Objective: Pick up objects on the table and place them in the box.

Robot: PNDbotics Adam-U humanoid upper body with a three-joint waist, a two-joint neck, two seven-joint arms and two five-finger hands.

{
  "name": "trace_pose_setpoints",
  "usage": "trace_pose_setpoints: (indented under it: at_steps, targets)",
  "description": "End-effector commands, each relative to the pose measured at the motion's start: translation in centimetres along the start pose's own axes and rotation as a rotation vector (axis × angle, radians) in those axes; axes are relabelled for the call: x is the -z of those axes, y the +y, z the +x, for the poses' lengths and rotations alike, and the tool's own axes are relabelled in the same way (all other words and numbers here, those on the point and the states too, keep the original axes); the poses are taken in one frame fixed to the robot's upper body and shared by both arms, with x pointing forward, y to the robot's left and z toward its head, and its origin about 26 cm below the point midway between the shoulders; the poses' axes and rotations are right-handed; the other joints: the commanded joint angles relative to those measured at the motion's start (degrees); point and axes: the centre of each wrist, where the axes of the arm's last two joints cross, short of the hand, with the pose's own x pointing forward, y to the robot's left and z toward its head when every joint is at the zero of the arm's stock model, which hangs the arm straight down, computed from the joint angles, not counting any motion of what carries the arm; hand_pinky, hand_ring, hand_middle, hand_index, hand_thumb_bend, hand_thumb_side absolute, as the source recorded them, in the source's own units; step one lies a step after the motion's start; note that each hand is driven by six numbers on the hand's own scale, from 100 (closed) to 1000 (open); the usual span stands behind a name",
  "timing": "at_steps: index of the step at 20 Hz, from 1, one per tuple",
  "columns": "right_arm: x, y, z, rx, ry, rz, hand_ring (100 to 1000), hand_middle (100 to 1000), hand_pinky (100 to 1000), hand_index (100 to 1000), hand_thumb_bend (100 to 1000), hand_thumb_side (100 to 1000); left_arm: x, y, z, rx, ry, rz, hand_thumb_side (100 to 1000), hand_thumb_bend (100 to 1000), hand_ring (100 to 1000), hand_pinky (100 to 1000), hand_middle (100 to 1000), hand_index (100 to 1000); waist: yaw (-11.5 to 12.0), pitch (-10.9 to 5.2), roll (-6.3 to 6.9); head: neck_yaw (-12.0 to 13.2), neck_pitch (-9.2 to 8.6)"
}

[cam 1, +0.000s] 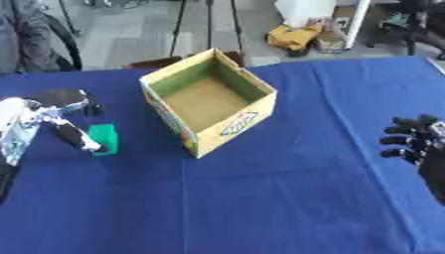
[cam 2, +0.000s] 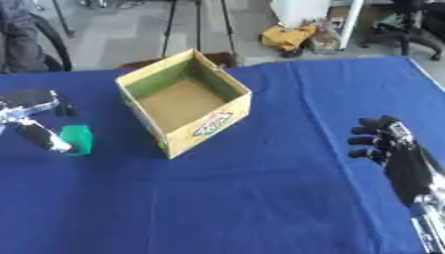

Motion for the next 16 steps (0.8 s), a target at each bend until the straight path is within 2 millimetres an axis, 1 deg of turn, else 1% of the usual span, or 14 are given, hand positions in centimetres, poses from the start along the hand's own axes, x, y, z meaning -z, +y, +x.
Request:
trace_pose_setpoints:
  at_steps: [1,4,5,7,8,9,10,11,12,13,16]
  targets:
    - [0.3,-0.5,0.9,-0.026,-0.021,0.007,698,679,605,815,100,910,-0.2,1.1,-0.4,0.018,0.006,0.014,450,608,657,680,620,742,-0.1,-0.57,0.00,-0.1,-0.40]
    - [0.3,-0.5,0.9,-0.025,-0.022,0.008,698,679,605,815,100,910,0.1,0.4,-0.2,0.006,0.002,0.014,396,577,617,648,580,707,-0.1,-0.49,-0.03,-0.1,-0.49]
    - [0.3,-0.4,0.9,-0.025,-0.022,0.008,698,679,605,815,100,909,0.1,0.2,-0.2,0.002,0.002,0.020,358,550,588,623,551,678,-0.2,-0.47,-0.06,-0.1,-0.51]
    - [0.3,-0.5,0.9,-0.026,-0.023,0.007,698,679,605,815,100,909,0.2,-0.1,-0.2,-0.008,0.007,0.047,256,474,513,551,478,600,-0.2,-0.41,-0.11,-0.1,-0.59]
    - [0.3,-0.5,0.9,-0.026,-0.022,0.006,698,679,605,815,100,909,0.2,-0.1,-0.1,-0.011,0.010,0.065,177,409,464,495,422,540,-0.3,-0.38,-0.14,-0.1,-0.59]
    - [0.3,-0.5,0.9,-0.026,-0.022,0.007,698,679,605,815,100,917,0.3,-0.2,-0.1,-0.014,0.013,0.081,177,409,430,460,422,540,-0.3,-0.36,-0.15,-0.1,-0.60]
    - [0.3,-0.5,0.9,-0.026,-0.022,0.006,698,679,605,815,100,909,0.3,-0.1,-0.1,-0.014,0.015,0.101,101,298,395,429,340,467,-0.3,-0.34,-0.17,-0.1,-0.61]
    - [0.3,-0.5,0.9,-0.025,-0.023,0.006,698,679,605,815,100,909,0.3,0.0,0.0,-0.020,0.014,0.124,100,251,362,400,304,434,-0.3,-0.33,-0.18,-0.1,-0.61]
    - [0.3,-0.5,0.9,-0.026,-0.022,0.006,698,679,605,815,100,909,0.2,0.3,0.1,-0.025,0.008,0.147,100,230,348,386,287,418,-0.3,-0.33,-0.18,-0.1,-0.60]
    - [0.3,-0.5,0.9,-0.026,-0.022,0.006,698,679,605,815,100,909,0.2,0.6,0.2,-0.030,0.000,0.169,100,220,342,381,281,412,-0.3,-0.32,-0.18,-0.1,-0.61]
    - [0.3,-0.5,0.8,-0.026,-0.022,0.005,698,679,605,815,100,909,-0.3,2.5,0.8,-0.054,-0.036,0.264,100,136,320,362,259,392,-0.3,-0.32,-0.24,-0.1,-0.63]
